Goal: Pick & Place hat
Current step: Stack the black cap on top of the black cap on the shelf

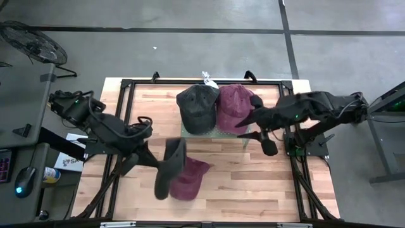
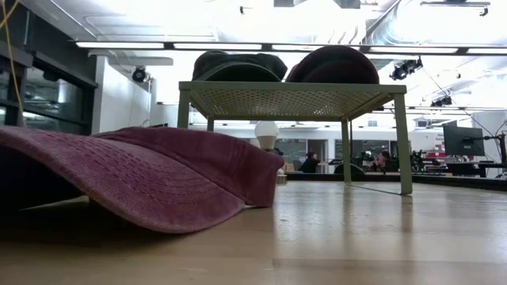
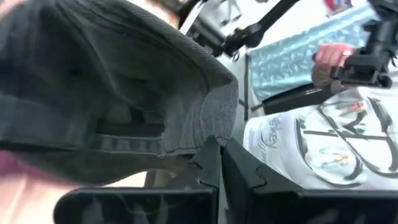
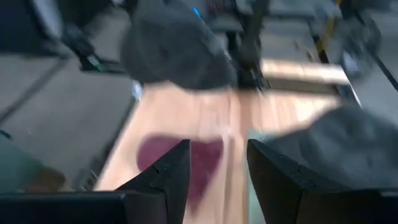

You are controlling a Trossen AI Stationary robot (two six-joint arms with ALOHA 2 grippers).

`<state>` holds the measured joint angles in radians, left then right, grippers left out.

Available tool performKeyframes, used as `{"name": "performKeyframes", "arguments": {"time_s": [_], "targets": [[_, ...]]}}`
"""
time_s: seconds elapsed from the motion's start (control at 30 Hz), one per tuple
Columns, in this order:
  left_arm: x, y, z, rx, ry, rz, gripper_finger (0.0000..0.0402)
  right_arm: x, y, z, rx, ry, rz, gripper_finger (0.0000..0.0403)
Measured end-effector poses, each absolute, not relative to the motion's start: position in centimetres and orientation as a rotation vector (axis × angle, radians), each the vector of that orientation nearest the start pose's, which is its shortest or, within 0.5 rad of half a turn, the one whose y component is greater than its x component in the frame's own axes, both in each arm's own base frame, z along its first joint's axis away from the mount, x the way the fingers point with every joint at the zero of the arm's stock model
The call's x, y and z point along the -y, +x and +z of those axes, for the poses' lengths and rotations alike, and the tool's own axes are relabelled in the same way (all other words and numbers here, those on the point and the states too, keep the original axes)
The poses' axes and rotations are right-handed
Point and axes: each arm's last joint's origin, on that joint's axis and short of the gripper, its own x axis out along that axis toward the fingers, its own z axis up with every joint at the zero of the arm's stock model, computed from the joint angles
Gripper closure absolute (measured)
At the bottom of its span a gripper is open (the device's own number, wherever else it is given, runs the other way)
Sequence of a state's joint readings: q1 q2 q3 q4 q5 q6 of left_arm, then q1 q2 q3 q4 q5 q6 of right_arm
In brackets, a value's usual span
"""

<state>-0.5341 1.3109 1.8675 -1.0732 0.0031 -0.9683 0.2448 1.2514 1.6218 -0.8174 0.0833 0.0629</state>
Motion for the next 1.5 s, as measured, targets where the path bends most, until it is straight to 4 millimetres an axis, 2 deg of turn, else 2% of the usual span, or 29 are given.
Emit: {"name": "performKeyframes", "arguments": {"time_s": [0.27, 0.5, 0.77, 0.97, 1.17, 1.37, 1.5], "targets": [[9.7, 19.6, 50.4, -0.517, -0.615, -0.32, 0.0401, -2.9, 23.6, 47.7, -0.221, -0.022, 0.281, 0.0253], [9.0, 21.3, 50.9, -0.428, -0.542, -0.401, 0.0401, -1.2, 25.6, 48.2, -0.092, -0.047, 0.416, 0.0253], [9.1, 22.9, 50.3, -0.451, -0.532, -0.42, 0.0401, 0.1, 28.9, 46.9, -0.071, -0.039, 0.544, 0.0252], [9.4, 23.4, 50.3, -0.433, -0.531, -0.455, 0.0401, 0.0, 30.8, 45.8, -0.074, -0.034, 0.653, 0.0251], [9.5, 23.6, 50.2, -0.447, -0.541, -0.466, 0.0401, 0.5, 32.4, 44.5, -0.096, -0.052, 0.647, 0.0251], [9.6, 23.8, 50.0, -0.469, -0.566, -0.457, 0.0401, 0.6, 33.5, 43.5, -0.09, -0.147, 0.646, 0.025], [9.5, 23.7, 49.9, -0.481, -0.574, -0.444, 0.0401, 0.4, 34.2, 42.9, -0.094, -0.177, 0.658, 0.0229]]}}
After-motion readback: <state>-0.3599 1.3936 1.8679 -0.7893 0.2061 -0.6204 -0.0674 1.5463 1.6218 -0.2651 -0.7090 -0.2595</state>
